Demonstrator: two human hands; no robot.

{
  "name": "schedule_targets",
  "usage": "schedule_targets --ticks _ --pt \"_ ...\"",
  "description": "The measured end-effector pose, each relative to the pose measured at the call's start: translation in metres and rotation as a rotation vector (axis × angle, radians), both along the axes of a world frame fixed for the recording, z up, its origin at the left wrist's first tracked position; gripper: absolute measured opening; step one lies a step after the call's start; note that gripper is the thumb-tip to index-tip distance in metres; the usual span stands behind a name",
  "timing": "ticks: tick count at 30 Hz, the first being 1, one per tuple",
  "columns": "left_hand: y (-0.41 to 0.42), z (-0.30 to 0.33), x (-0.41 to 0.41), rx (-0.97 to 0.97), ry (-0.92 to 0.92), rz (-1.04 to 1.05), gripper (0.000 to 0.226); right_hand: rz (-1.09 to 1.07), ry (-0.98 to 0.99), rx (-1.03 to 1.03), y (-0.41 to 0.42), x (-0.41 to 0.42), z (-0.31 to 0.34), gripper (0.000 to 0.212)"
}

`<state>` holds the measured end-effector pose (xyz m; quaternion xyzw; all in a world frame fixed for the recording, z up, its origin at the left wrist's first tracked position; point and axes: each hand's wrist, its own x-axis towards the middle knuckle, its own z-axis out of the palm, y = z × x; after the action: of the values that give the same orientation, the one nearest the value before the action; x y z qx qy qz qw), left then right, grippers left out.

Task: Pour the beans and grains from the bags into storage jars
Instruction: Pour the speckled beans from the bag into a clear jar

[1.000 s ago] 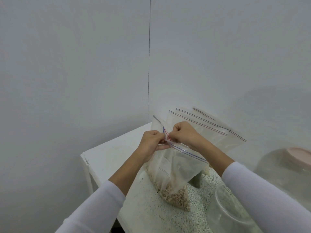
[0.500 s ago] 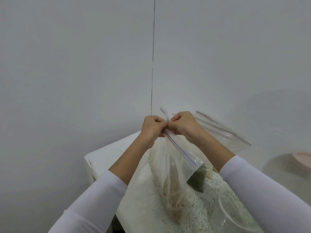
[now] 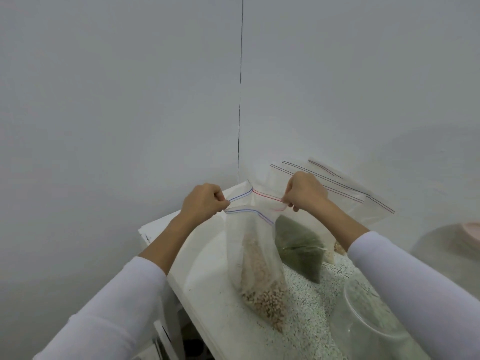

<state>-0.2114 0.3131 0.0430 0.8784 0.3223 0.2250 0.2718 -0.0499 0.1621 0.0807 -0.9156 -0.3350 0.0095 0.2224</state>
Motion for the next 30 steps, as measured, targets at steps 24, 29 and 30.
schedule_targets --ticks 24,29,30 --pt "0.017 0.043 0.046 0.1 0.03 -0.274 0.054 0.733 0.013 0.061 -0.032 -0.057 0.021 0.028" --pt "0.006 0.031 0.064 -0.036 0.115 -0.361 0.014 0.678 -0.267 -0.289 -0.034 -0.057 0.01 0.014" --pt "0.007 0.03 0.063 -0.063 0.085 -0.354 0.012 0.664 -0.215 -0.252 -0.038 -0.053 0.012 0.012"
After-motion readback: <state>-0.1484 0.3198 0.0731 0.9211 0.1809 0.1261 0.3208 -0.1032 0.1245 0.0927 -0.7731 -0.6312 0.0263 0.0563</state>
